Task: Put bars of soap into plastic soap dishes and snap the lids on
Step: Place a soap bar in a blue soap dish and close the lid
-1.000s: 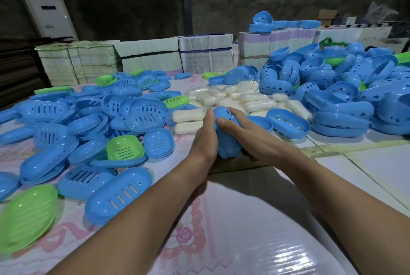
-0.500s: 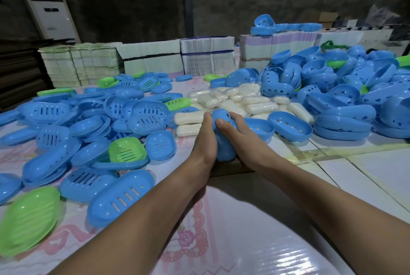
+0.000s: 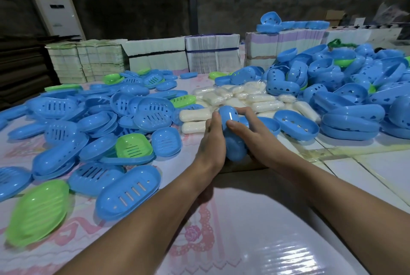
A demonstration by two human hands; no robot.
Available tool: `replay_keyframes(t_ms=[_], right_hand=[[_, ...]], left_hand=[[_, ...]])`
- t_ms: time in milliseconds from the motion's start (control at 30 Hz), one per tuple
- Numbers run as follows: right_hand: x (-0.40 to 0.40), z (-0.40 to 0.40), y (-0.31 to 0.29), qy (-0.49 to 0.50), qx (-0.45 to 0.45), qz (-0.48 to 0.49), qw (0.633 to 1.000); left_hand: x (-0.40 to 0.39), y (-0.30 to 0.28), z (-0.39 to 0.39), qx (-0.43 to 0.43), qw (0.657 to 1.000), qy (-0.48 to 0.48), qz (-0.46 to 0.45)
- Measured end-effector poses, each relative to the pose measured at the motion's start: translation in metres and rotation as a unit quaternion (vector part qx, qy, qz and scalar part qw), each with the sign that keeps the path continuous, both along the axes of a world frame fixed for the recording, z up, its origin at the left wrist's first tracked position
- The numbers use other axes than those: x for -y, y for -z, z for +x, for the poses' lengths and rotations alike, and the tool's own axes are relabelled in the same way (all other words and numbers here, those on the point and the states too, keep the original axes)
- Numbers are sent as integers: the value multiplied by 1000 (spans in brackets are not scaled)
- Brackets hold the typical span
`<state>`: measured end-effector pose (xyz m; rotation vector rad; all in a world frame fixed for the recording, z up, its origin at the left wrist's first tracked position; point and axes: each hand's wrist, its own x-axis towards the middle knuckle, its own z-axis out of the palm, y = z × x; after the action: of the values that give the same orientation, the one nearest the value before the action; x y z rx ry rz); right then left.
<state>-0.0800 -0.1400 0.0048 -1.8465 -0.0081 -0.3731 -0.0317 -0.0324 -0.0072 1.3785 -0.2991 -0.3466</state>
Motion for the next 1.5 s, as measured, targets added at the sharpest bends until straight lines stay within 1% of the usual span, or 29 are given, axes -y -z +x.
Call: replay_keyframes(t_ms=[167,233,333,400,433,500,567,667,733,800,900,1000,1133,1300,1333,1367,1400,1500], right_hand=[[-3,-4,2,-11,15,-16,1000],[-2,-5,2,3,9,-53,999],[1,-6,0,38,13,-102,994],[3,-9,-6,75,19,-138,987],[4,-11,-11,96,20,-175,980],[10,-19,-21,133,17,-277,951],[25,-32,-27,178,-18,-366,913],[59,-69,-31,271,-124,-449,842],[84,-98,-31,301,-210,-488,792],[107,-122,-27,322,-278,-497,756],[141,-144,-20,390,-314,-476,723],[173,-157,-18,448,-329,-483,676],[202,-167,-21,481,-344,-481,648],[214,-167,-21,506,-348,-516,597],[213,-165,-20,512,-335,-521,595],[210,-161,-20,517,-313,-524,601],[205,-156,-21,516,-282,-522,618],[176,-130,-24,486,-163,-493,703]], left_hand=[[-11,-6,-4,48,998,26,4],[-13,-6,-4,69,997,40,14],[-16,-1,-4,131,989,47,59],[-16,0,-7,137,987,57,57],[-16,0,-7,136,987,59,54],[-17,0,-8,137,988,51,52],[-19,0,-6,145,987,41,54],[-19,3,-5,155,985,42,60],[-18,5,-5,164,983,43,64],[-17,6,-5,169,982,50,65],[-14,7,-7,165,982,77,58],[-12,8,-9,166,980,91,58],[-13,8,-8,152,981,109,46],[-10,9,-9,144,982,116,36],[-10,9,-9,145,982,115,36],[-10,9,-8,147,982,115,36],[-10,10,-7,148,982,114,39],[-10,11,-6,149,982,108,46]])
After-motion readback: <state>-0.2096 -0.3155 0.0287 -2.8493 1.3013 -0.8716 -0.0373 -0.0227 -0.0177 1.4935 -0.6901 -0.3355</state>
